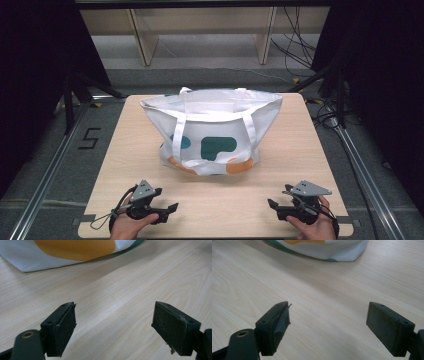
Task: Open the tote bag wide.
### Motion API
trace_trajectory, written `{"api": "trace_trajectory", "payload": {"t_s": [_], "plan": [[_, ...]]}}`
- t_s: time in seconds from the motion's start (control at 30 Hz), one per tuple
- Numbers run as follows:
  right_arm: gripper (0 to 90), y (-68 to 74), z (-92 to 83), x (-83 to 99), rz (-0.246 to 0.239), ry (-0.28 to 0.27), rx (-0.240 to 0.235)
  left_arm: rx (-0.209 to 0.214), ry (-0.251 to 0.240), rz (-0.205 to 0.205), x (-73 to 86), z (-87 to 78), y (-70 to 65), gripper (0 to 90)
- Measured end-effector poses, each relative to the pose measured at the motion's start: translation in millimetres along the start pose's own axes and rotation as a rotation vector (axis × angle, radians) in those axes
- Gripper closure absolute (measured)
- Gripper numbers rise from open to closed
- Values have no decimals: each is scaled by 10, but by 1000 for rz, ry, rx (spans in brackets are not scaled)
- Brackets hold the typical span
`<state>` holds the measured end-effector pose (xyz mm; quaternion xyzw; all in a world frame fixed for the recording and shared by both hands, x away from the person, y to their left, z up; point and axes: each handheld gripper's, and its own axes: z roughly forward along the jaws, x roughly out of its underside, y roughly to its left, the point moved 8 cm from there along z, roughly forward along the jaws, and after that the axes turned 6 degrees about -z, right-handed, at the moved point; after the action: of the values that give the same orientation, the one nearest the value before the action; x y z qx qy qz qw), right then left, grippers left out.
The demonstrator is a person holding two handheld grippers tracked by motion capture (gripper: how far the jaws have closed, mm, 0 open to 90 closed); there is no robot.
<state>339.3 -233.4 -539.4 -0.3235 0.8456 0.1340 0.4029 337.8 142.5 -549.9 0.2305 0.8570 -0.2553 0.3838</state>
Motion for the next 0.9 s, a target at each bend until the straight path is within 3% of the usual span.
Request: {"api": "trace_trajectory", "payload": {"t_s": [0.07,0.1,0.13,0.17,0.2,0.43,0.53,0.6,0.7,0.77,0.8,0.87,0.9], "plan": [[197,7,4,-1,8,-3,5,-4,7,-2,0,-4,4,180],[197,42,1,2,50,-2,11,-8,11,-9,5,-7,6,181],[196,28,-2,-1,34,-5,16,-8,7,-26,6,-3,-2,181],[195,24,2,-3,12,-1,-16,-9,6,-23,5,-6,0,189],[195,20,4,-2,7,-1,-11,-11,5,-7,1,-10,6,189],[190,26,7,-10,7,-4,7,-23,6,16,4,-23,25,194],[185,31,7,-19,20,-12,7,-6,-6,-19,-1,-18,-1,189],[179,53,8,-26,36,-17,-4,-7,-9,9,-13,-28,6,197],[163,33,7,-33,11,-22,4,-5,-4,-10,-11,-47,2,228],[158,40,2,-46,17,-28,-13,14,-14,4,-27,-62,6,284],[159,35,-4,-57,9,-31,-12,17,-16,-16,-30,-72,-11,328],[160,43,-6,-82,20,-47,-17,36,-33,-12,-44,-74,-19,389],[162,66,-23,-83,45,-29,-10,28,-21,-10,-41,-92,-25,438]]}}
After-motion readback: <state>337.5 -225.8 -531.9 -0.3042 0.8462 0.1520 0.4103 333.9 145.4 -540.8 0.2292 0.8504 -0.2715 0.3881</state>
